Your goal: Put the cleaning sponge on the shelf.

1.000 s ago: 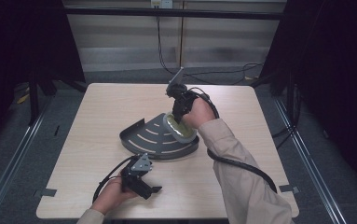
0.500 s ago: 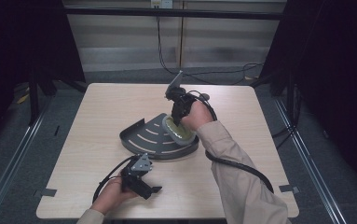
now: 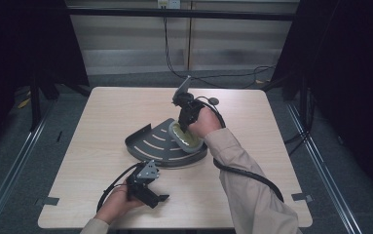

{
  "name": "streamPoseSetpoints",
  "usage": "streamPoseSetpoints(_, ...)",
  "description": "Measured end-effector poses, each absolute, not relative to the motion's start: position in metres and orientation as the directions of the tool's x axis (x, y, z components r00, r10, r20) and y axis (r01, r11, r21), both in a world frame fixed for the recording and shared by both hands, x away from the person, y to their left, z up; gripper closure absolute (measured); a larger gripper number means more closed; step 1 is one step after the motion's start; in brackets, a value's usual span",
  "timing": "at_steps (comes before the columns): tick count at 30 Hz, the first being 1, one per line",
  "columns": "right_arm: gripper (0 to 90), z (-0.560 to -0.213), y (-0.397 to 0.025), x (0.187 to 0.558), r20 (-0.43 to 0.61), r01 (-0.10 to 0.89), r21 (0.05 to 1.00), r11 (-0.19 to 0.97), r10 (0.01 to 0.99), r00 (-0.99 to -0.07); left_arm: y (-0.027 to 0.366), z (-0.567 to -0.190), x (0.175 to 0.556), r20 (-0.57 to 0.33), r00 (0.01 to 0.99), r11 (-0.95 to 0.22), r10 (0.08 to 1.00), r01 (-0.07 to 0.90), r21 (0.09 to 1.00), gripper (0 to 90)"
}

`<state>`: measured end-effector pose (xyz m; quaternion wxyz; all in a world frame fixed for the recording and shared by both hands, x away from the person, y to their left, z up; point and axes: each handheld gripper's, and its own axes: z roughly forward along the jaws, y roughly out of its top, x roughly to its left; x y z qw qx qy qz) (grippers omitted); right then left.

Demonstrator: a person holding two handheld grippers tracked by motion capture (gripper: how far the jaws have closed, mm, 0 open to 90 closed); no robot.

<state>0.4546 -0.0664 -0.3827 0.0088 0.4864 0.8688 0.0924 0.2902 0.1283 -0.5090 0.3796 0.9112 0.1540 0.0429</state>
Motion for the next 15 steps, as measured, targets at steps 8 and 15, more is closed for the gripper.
streamPoseSetpoints(8, 71.9, -0.3855, -0.0628, 0.4541, 0.083, 0.838, 0.166, 0.519, 0.84, -0.537, 0.1282, -0.5091, 0.2904, -0.038, 0.949, -0.663, 0.312, 0.246, 0.707, 2.6)
streamPoseSetpoints(15, 71.9, -0.3905, -0.0625, 0.4542, 0.086, 0.837, 0.158, 0.524, 0.837, -0.54, 0.1283, -0.509, 0.2903, -0.039, 0.949, -0.665, 0.313, 0.248, 0.705, 2.6)
